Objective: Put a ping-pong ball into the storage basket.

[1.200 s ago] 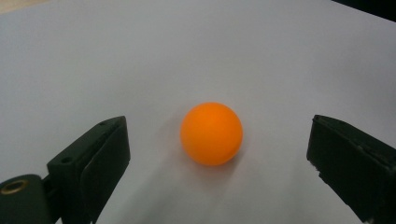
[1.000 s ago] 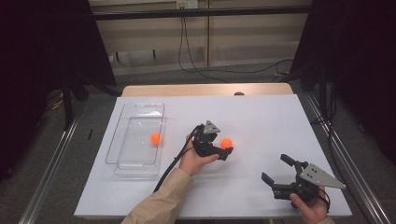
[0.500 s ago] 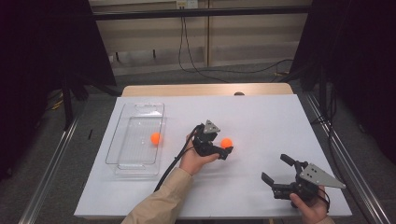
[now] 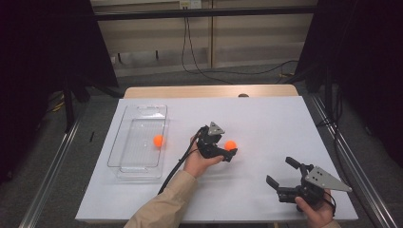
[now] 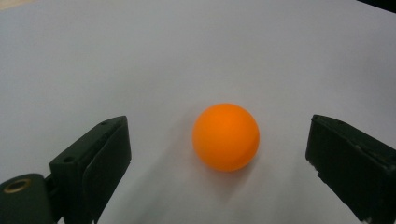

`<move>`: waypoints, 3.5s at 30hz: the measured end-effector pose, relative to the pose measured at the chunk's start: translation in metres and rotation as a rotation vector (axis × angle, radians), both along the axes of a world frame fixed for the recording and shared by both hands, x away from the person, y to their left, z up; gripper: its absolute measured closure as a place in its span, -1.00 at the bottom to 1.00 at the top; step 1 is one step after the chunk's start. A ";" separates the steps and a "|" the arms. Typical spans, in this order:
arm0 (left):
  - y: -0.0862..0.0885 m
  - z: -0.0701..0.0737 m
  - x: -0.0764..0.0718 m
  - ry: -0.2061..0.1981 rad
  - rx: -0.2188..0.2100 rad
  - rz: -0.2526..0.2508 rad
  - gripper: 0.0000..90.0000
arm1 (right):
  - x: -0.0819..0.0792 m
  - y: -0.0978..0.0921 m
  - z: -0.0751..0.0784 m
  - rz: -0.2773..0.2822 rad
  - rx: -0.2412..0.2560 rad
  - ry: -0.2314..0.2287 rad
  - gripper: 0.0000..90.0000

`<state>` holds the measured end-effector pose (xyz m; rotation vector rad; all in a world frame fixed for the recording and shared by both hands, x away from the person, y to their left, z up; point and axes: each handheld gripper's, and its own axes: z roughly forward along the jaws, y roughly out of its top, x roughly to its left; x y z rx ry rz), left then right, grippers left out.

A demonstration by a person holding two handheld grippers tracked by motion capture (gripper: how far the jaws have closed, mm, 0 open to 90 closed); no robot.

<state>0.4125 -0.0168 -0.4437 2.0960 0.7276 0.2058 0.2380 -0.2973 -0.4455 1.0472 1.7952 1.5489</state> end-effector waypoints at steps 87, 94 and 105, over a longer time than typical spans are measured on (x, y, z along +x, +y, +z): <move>-0.013 -0.014 0.008 0.050 0.039 -0.067 0.13 | 0.000 -0.001 -0.001 0.004 0.000 0.003 -0.94; -0.010 -0.009 0.007 0.070 0.018 -0.059 0.13 | 0.000 -0.001 -0.001 0.005 0.000 0.002 -0.94; -0.004 -0.001 0.006 0.106 -0.001 -0.071 0.13 | 0.000 -0.001 -0.001 0.005 -0.003 0.002 -0.94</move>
